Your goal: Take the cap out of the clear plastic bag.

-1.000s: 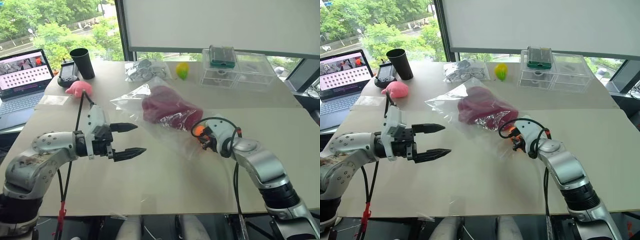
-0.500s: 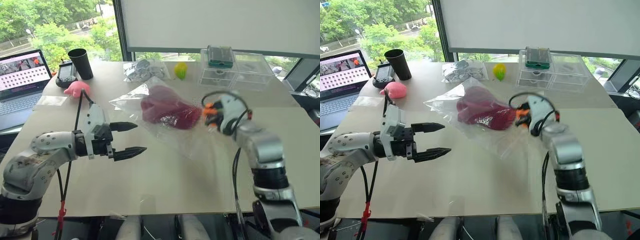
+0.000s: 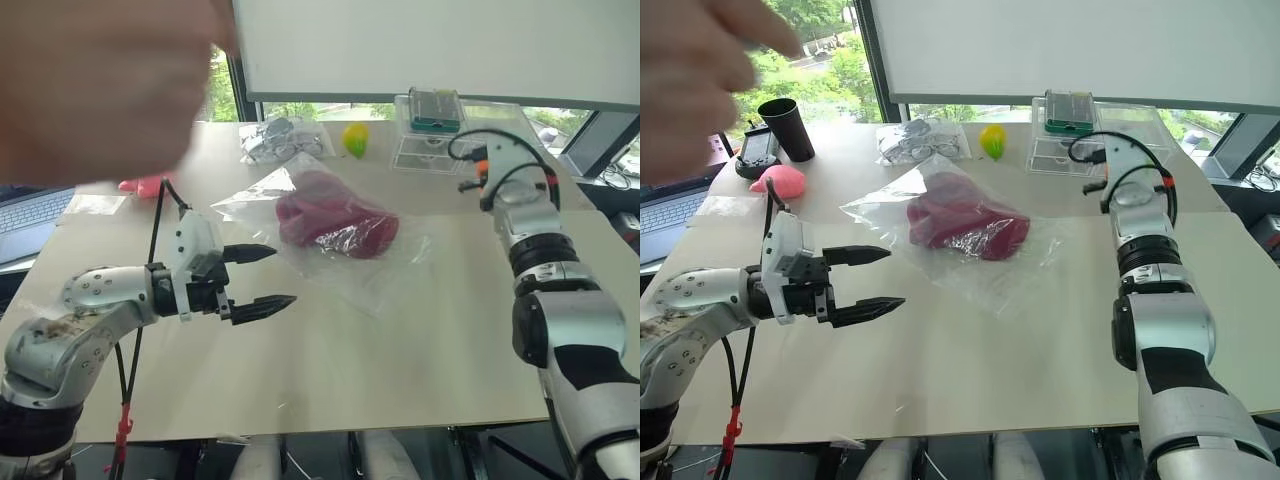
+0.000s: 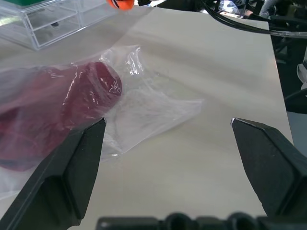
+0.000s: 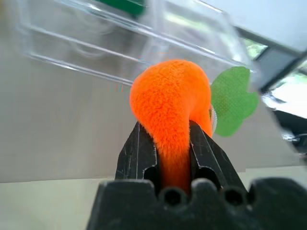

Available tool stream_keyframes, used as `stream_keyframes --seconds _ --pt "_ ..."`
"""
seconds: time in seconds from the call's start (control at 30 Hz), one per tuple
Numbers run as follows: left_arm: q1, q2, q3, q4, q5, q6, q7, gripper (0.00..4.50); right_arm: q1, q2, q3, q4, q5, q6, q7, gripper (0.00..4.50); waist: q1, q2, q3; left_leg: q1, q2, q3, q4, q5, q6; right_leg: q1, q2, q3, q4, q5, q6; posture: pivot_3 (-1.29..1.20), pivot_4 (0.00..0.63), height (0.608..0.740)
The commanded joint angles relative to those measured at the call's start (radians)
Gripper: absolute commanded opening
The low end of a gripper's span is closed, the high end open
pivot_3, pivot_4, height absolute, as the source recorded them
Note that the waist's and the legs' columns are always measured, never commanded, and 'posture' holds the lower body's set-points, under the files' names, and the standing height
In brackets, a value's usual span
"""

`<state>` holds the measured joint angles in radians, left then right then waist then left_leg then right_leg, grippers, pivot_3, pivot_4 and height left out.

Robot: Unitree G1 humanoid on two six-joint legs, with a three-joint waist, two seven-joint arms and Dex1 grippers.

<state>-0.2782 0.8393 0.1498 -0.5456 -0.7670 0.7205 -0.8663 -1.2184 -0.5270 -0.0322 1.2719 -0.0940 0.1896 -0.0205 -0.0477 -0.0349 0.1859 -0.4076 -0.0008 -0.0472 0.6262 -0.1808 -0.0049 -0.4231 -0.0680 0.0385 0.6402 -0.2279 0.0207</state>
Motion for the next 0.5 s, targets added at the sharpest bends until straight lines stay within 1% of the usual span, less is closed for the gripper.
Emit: stream_keyframes --seconds 0.03,0.07,0.1,0.23,0.3,0.37,0.43,0.5 --pt "0.01 -0.001 0.035 -0.054 -0.029 0.006 0.027 4.5 0.014 -0.025 -0.016 0.073 -0.03 -0.081 -0.02 0.34 -0.001 0.0 0.0 -0.001 0.0 0.0 0.0 0.0 0.0 -0.001 0.0 0.001 0.0 0.0 0.0 0.0 0.15 0.74" --pt "0.016 -0.002 0.04 -0.061 -0.035 0.01 0.035 4.5 0.027 -0.029 -0.023 0.082 -0.03 -0.088 -0.015 1.18 -0.002 0.0 0.0 -0.001 0.0 0.001 0.0 0.0 0.0 -0.001 -0.001 0.001 0.0 0.0 0.0 0.0 0.15 0.74" --pt "0.02 -0.002 0.043 -0.065 -0.04 0.012 0.041 4.5 0.035 -0.03 -0.031 0.087 -0.03 -0.094 -0.012 1.29 -0.003 0.0 0.0 0.0 -0.001 0.001 0.0 0.0 0.0 -0.001 -0.001 0.001 0.0 0.0 0.0 0.0 0.15 0.74" --pt "0.034 0.001 0.053 -0.078 -0.054 0.017 0.055 4.5 0.047 -0.035 -0.051 0.092 -0.033 -0.105 -0.011 2.76 -0.013 0.0 0.0 0.002 0.0 0.002 0.001 0.0 0.0 0.0 0.0 0.003 0.002 0.001 0.0 0.0 0.15 0.74" --pt "0.037 0.0 0.052 -0.078 -0.052 0.017 0.056 4.5 0.04 -0.033 -0.053 0.091 -0.037 -0.109 -0.005 3.19 -0.017 0.0 0.0 0.003 0.0 0.002 0.001 0.0 0.0 0.001 0.0 0.003 0.003 0.001 0.0 0.0 0.15 0.74" --pt "0.036 0.0 0.047 -0.076 -0.053 0.015 0.057 4.5 0.034 -0.031 -0.051 0.09 -0.046 -0.115 0.006 4.05 -0.02 0.0 0.0 0.004 0.0 0.002 0.002 0.0 0.0 0.002 0.001 0.003 0.003 0.001 0.0 0.0 0.15 0.74" --pt "0.029 -0.002 0.041 -0.071 -0.054 0.013 0.057 4.5 0.025 -0.031 -0.049 0.089 -0.056 -0.118 0.012 4.43 -0.023 0.0 0.0 0.004 0.0 0.002 0.002 0.0 0.0 0.002 0.001 0.003 0.003 0.001 0.0 0.0 0.15 0.74" --pt "0.025 -0.002 0.036 -0.066 -0.052 0.011 0.054 4.5 0.016 -0.03 -0.047 0.088 -0.063 -0.123 0.018 4.43 -0.023 0.0 0.0 0.004 0.0 0.003 0.002 0.0 0.0 0.002 0.001 0.004 0.003 0.001 0.0 0.0 0.15 0.74"
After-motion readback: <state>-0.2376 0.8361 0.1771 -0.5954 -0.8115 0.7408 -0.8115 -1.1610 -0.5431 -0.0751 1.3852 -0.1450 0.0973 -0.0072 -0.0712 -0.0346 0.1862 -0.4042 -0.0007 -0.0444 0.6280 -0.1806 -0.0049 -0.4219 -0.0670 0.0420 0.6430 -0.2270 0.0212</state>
